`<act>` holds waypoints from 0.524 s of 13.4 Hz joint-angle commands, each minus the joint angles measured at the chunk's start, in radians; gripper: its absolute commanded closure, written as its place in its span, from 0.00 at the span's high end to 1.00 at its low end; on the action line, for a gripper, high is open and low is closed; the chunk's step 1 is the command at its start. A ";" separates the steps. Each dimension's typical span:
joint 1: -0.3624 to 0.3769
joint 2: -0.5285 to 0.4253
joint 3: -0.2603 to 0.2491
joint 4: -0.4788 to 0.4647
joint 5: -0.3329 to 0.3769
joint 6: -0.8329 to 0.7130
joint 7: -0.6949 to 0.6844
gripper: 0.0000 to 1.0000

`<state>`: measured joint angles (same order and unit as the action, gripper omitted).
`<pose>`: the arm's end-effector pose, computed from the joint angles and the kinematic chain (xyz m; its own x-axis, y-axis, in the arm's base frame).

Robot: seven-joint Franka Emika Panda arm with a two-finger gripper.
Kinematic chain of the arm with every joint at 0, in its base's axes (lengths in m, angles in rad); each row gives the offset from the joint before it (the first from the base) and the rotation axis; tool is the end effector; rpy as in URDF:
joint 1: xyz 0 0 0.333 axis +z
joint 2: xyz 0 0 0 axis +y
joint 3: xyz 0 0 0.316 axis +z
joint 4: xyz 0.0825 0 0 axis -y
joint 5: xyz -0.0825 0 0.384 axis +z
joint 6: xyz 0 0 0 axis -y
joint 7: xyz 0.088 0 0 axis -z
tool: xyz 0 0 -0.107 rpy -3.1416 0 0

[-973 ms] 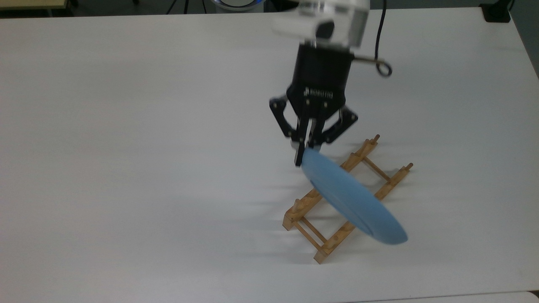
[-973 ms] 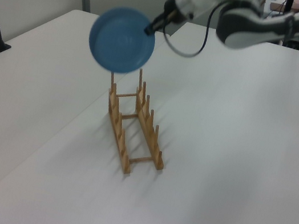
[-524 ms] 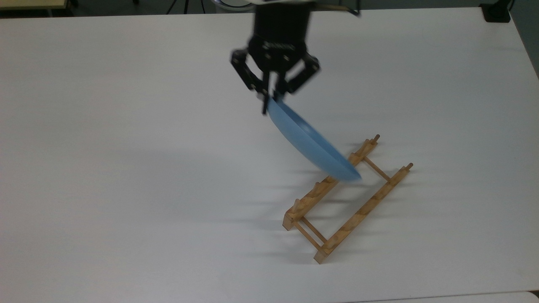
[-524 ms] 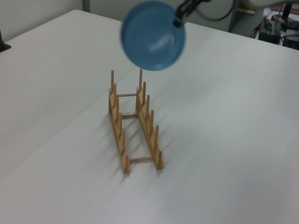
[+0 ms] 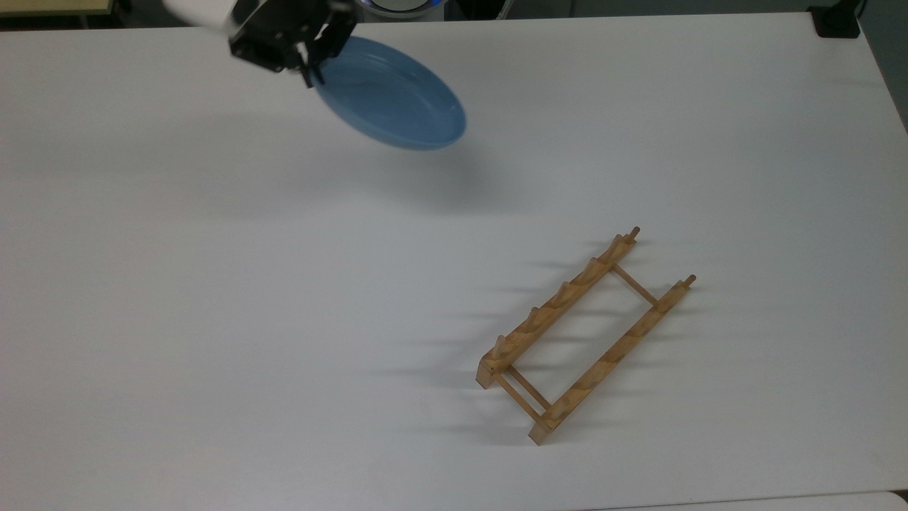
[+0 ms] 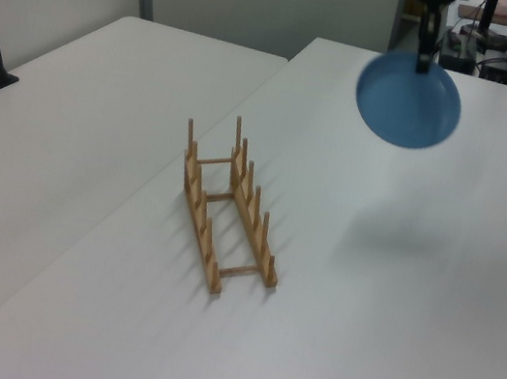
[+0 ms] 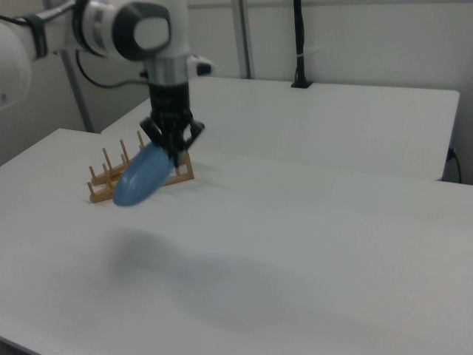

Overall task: Pick plate from plate rack
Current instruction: 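Carry the plate away from the rack and lower it flat onto the table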

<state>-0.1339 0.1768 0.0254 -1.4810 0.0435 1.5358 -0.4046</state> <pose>0.5977 -0.0616 0.5616 0.9514 0.2934 -0.0930 0.2853 -0.9540 -0.0918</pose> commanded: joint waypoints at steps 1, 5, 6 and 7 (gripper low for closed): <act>-0.035 -0.016 -0.001 -0.223 0.050 0.195 -0.049 0.00; -0.061 0.030 -0.001 -0.329 0.049 0.333 -0.083 0.00; -0.072 0.049 -0.001 -0.331 0.049 0.349 -0.085 0.00; -0.078 0.078 -0.001 -0.341 0.047 0.386 -0.085 0.00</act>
<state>-0.1904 0.2342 0.0251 -1.7825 0.0715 1.8537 -0.4573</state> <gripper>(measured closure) 0.930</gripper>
